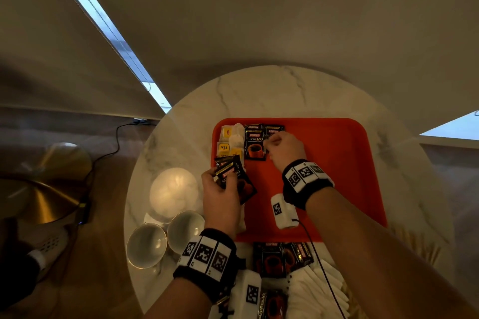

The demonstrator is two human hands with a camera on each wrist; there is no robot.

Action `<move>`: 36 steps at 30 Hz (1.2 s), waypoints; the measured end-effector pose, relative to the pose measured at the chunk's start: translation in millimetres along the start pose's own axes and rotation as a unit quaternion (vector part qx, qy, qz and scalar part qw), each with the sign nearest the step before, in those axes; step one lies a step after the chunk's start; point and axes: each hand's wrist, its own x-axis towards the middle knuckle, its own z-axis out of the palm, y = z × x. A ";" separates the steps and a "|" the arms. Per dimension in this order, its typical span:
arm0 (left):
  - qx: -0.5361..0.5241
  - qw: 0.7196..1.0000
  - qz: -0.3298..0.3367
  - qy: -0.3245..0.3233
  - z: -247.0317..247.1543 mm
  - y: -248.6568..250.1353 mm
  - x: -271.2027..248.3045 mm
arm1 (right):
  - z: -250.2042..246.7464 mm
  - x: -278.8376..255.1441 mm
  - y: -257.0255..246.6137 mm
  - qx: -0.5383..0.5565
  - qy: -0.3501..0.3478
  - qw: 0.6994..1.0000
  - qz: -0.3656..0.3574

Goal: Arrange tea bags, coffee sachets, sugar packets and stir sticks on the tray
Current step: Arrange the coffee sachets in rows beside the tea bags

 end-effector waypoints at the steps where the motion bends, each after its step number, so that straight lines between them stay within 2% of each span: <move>1: 0.001 1.000 0.005 -0.004 0.1 0.5 -0.2 | -4.9 -6.9 -0.5 0.004 0.006 1.000 -0.002; 4: 0.001 0.999 0.023 -0.024 2.5 1.3 -1.8 | -18.3 -34.9 -2.2 0.075 -0.011 0.997 -0.020; 7: 0.011 0.999 0.039 -0.024 7.6 2.4 -4.1 | -28.3 -67.9 -6.0 0.150 -0.117 0.981 -0.037; 10: 0.031 0.997 0.064 -0.021 11.8 2.5 -5.5 | -33.5 -86.0 -3.5 0.133 -0.167 0.975 -0.058; 13: 0.030 0.997 0.066 -0.010 14.0 1.1 -5.5 | -39.7 -88.4 -0.6 0.157 -0.147 0.975 -0.061; 16: 0.035 0.999 0.041 0.006 13.3 -0.3 -3.4 | -49.5 -73.5 2.8 0.173 -0.085 0.980 -0.045; 20: 0.030 0.999 0.021 0.003 12.2 1.9 -3.7 | -50.5 -32.5 21.3 0.114 -0.017 0.993 0.014; 24: 0.017 1.000 0.012 -0.016 11.0 -2.4 -1.5 | -40.2 -1.2 32.6 0.054 -0.012 0.997 0.049; 29: 0.028 0.999 0.034 -0.023 8.1 -5.4 -1.1 | -32.3 12.3 26.1 0.017 -0.002 0.999 0.045; 33: 0.062 0.996 0.058 -0.023 6.7 -7.8 0.4 | -43.9 -2.9 24.3 0.019 0.036 0.999 0.032; 36: 0.100 0.992 0.073 -0.016 7.6 -9.2 2.6 | -47.1 -32.5 23.8 0.063 0.000 0.998 -0.008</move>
